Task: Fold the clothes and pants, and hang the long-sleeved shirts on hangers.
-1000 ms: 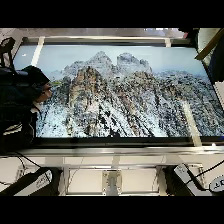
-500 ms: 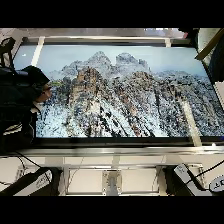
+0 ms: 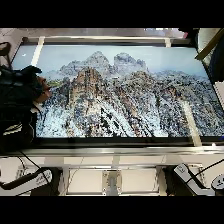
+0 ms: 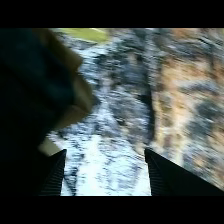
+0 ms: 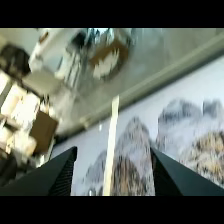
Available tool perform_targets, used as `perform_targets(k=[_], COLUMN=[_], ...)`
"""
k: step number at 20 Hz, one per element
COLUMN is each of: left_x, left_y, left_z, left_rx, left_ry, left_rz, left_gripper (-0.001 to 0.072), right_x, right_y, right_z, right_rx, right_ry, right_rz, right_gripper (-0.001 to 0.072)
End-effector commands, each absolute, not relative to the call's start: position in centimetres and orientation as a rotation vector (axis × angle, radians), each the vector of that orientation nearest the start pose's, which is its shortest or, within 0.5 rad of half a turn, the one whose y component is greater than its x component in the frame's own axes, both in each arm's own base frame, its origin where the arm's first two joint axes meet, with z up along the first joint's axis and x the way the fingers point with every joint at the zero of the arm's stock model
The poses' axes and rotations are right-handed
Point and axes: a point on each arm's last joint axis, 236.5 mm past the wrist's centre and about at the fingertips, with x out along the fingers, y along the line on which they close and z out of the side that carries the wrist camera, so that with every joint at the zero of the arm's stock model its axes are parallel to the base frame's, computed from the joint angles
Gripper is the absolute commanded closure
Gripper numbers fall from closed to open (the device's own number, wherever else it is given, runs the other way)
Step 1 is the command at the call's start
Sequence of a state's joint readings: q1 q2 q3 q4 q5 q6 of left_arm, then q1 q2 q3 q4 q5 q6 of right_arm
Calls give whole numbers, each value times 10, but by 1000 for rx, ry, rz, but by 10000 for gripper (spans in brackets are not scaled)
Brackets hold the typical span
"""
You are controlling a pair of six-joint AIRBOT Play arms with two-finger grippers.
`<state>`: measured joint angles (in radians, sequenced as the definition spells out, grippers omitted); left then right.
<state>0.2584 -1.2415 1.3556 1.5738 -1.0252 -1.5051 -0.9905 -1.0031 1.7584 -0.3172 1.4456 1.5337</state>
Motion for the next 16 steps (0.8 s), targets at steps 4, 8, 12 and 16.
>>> perform_targets(k=[4, 8, 12, 16], left_x=[364, 358, 359, 407], left_y=[306, 317, 311, 256], left_z=[101, 45, -5, 22], left_rx=[-328, -543, -522, -660], left_ry=[827, 887, 1012, 890], left_rz=[700, 569, 463, 224], left_gripper=[-10, -10, 16, 691], right_x=[315, 324, 339, 352], right_y=[-45, 28, 76, 106], right_z=[421, 403, 383, 391], right_rx=[693, 538, 400, 397], right_ry=[310, 425, 488, 445], right_rz=[292, 471, 503, 563], right_gripper=[259, 257, 257, 259])
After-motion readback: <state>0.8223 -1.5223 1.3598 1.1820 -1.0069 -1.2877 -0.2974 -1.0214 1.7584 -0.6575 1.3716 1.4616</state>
